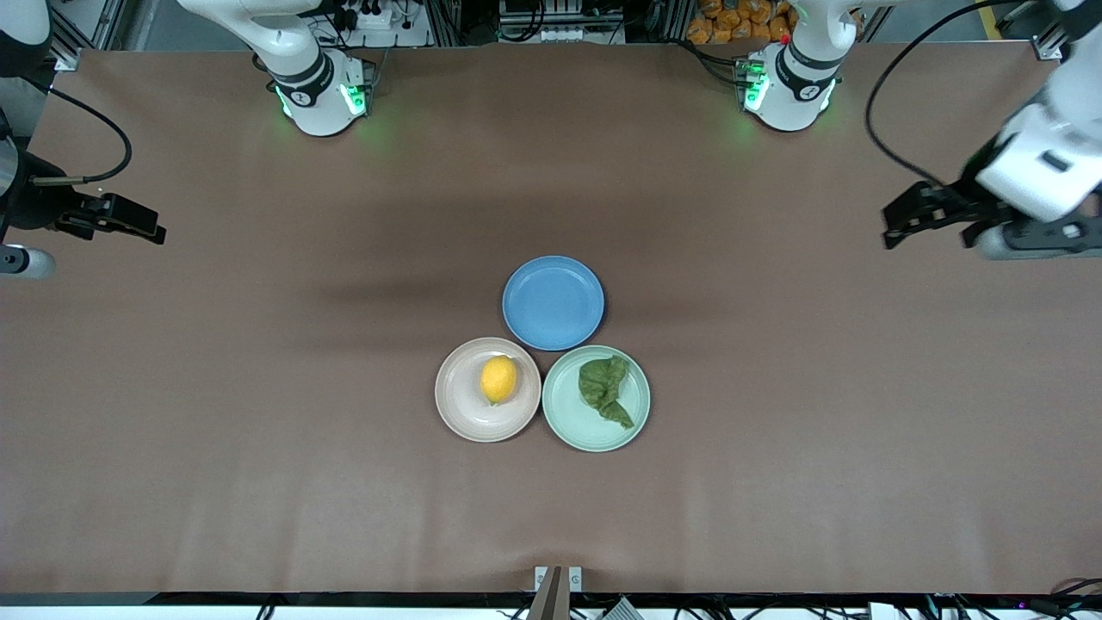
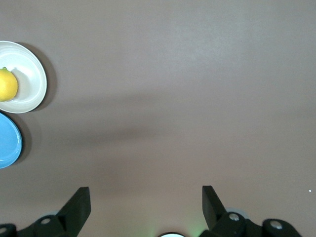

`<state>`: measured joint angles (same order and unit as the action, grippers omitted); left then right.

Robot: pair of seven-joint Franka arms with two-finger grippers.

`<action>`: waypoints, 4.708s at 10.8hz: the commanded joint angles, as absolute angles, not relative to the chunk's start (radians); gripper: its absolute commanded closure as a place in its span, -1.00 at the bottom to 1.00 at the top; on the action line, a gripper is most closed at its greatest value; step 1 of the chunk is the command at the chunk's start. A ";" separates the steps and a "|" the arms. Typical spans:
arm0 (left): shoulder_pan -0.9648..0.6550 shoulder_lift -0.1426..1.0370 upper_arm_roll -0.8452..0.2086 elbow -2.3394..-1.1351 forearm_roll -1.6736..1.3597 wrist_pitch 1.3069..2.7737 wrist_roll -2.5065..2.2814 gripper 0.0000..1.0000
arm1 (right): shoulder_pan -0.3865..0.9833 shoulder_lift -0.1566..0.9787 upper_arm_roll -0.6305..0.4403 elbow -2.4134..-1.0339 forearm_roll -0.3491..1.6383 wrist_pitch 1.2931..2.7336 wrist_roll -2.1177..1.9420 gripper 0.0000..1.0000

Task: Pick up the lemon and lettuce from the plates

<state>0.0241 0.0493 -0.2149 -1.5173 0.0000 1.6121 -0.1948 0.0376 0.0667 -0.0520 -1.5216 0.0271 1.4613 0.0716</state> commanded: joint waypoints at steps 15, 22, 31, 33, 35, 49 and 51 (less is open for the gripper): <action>-0.385 0.712 -0.224 -1.506 0.035 2.457 -0.225 -0.96 | 0.285 0.311 -0.049 -1.535 0.173 1.712 0.521 -1.00; -0.438 0.819 -0.178 -1.505 0.097 2.568 -0.294 -0.75 | 0.423 0.480 -0.049 -1.534 0.178 1.942 0.650 -1.00; -0.468 0.851 -0.144 -1.503 0.097 2.625 -0.324 0.23 | 0.526 0.718 -0.048 -1.465 0.178 2.221 0.957 -1.00; -0.468 0.850 -0.144 -1.503 0.097 2.625 -0.324 0.53 | 0.534 0.747 -0.048 -1.425 0.178 2.221 1.029 -1.00; -0.468 0.842 -0.144 -1.505 0.097 2.625 -0.337 0.81 | 0.548 0.767 -0.048 -1.413 0.178 2.247 1.071 -1.00; -0.093 0.535 -0.156 -1.540 -0.006 2.225 -0.095 1.00 | 0.607 0.893 -0.049 -1.365 0.166 2.375 1.108 -0.17; -0.026 0.531 -0.156 -1.558 -0.006 2.154 -0.003 1.00 | 0.609 0.896 -0.049 -1.365 0.166 2.375 1.108 0.04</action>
